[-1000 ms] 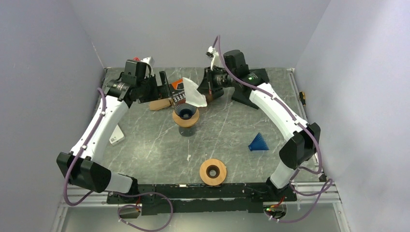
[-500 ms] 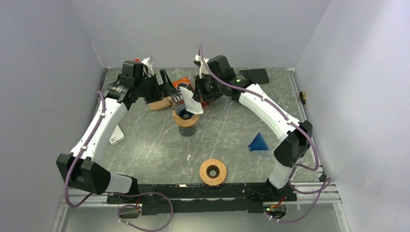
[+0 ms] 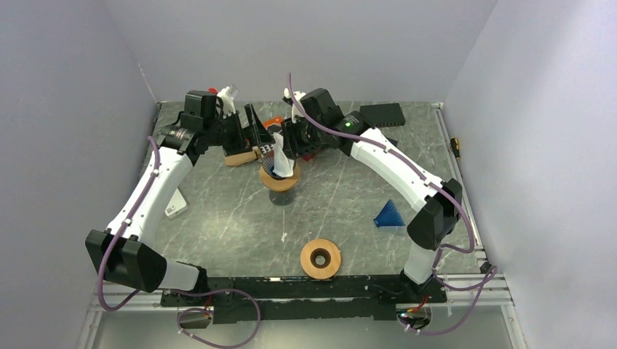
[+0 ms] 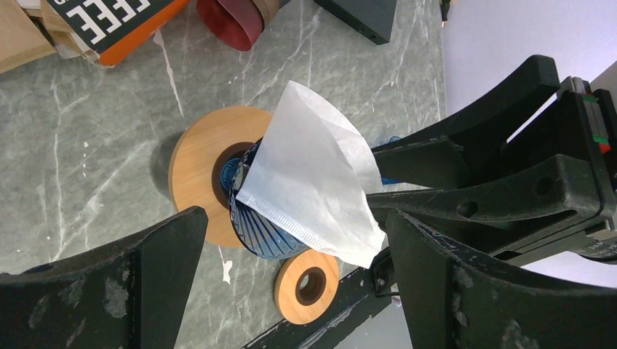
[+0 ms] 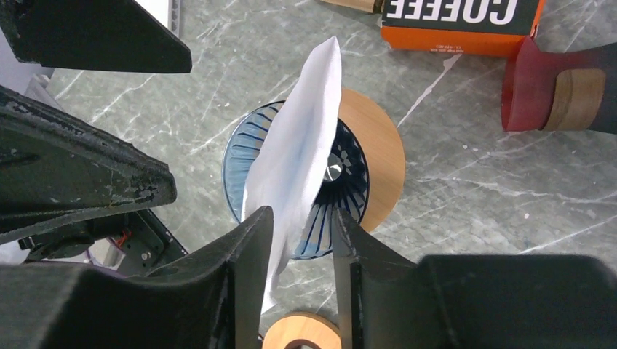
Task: Place the coffee filter in the dripper
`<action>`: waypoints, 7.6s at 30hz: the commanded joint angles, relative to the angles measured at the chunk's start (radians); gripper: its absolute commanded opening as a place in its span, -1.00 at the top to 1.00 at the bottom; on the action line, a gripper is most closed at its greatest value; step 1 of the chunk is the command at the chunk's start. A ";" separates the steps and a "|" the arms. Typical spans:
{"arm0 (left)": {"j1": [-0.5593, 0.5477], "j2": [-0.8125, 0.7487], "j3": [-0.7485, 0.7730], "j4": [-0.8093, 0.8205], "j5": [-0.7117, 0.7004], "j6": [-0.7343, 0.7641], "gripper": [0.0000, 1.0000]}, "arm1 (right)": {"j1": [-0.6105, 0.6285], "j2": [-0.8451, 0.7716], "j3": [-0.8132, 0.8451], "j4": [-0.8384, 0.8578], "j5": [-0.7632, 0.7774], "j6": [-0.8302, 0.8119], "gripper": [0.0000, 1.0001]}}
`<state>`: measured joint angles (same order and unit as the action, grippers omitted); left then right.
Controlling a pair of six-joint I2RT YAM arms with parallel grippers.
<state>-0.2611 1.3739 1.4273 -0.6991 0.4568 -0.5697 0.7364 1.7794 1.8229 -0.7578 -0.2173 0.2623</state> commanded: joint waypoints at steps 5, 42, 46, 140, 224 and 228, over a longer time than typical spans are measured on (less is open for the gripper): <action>-0.022 0.017 0.030 -0.015 -0.006 0.022 -0.95 | 0.003 -0.039 0.001 0.095 -0.032 0.005 -0.01; -0.047 0.094 0.083 -0.182 -0.223 0.099 -0.52 | 0.002 -0.041 -0.116 0.101 0.102 -0.035 -0.17; -0.049 0.103 0.076 -0.179 -0.220 0.103 -0.51 | 0.002 -0.034 -0.126 0.112 0.087 -0.031 -0.16; -0.086 0.162 0.099 -0.209 -0.273 0.192 -0.84 | -0.042 -0.046 -0.181 0.199 0.002 -0.036 -0.63; 0.003 0.194 0.065 -0.193 -0.121 0.260 -0.74 | -0.071 -0.026 -0.225 0.279 -0.026 -0.035 -0.63; 0.003 0.197 0.042 -0.191 -0.133 0.274 -0.74 | -0.071 -0.011 -0.240 0.287 -0.030 -0.034 -0.63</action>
<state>-0.2592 1.5871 1.4792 -0.9031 0.3340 -0.3157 0.6689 1.7950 1.5963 -0.5129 -0.2302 0.2184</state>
